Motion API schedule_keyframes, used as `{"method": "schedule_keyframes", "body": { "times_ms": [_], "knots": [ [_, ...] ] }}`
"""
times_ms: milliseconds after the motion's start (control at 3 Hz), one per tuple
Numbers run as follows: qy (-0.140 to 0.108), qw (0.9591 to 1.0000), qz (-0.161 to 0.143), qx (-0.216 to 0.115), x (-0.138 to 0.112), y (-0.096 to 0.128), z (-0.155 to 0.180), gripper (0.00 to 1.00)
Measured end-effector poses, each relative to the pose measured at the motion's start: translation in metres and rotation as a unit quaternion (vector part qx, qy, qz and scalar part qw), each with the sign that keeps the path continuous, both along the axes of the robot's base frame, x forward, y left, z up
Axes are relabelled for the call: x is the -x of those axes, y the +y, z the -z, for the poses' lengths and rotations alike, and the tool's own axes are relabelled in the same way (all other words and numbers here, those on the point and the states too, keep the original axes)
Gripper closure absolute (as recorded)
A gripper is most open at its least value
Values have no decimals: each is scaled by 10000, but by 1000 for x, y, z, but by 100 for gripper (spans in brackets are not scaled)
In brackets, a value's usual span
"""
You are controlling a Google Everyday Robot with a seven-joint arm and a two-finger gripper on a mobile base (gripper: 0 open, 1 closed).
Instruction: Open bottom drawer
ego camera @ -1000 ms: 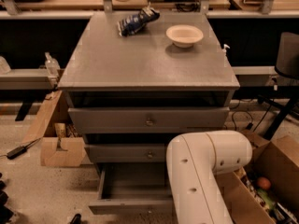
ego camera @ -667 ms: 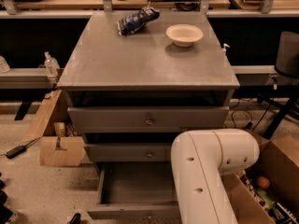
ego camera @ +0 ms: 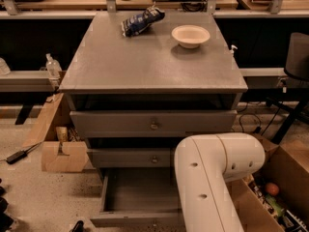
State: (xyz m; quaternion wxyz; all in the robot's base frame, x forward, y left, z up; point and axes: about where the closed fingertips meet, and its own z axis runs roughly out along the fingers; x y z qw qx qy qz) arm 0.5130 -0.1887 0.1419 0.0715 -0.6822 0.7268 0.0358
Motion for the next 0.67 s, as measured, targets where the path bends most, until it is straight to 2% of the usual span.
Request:
{"method": "schedule_keyframes", "body": {
  "times_ms": [667],
  "knots": [
    [28, 10000, 17, 18, 5, -1, 1, 100]
  ]
}}
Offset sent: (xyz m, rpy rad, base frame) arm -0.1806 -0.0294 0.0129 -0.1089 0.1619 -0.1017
